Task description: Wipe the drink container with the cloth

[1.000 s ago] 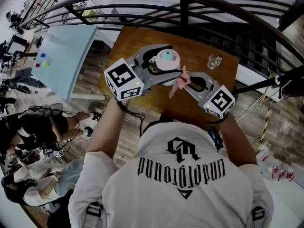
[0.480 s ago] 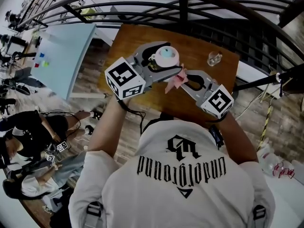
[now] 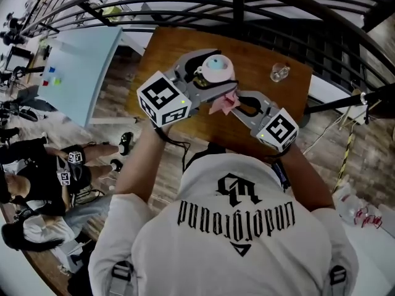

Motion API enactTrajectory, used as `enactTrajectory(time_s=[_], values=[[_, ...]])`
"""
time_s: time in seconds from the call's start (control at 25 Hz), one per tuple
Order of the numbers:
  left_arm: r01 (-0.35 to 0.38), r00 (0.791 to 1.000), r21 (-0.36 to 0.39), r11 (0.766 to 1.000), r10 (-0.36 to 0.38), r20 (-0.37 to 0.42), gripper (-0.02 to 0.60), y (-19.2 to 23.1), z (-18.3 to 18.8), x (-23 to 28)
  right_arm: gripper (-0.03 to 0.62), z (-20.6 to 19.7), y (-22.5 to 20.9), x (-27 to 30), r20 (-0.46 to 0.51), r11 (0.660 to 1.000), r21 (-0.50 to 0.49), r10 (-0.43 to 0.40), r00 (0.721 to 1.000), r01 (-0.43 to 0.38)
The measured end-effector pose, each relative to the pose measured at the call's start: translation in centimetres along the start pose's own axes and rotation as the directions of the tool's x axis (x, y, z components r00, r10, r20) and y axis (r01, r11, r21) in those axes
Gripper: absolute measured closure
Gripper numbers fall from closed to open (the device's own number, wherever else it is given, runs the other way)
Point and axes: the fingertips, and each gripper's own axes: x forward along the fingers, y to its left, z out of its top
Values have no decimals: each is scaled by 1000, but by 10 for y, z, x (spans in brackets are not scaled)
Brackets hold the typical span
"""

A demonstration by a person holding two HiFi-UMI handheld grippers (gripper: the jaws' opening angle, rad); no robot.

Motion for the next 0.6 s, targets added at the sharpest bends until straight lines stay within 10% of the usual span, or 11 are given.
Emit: enactTrajectory(time_s=[0.6], values=[[-60, 996, -29, 998, 58, -68, 192, 19, -79, 4, 546, -84, -64, -15, -79, 958, 187, -204, 976, 215]])
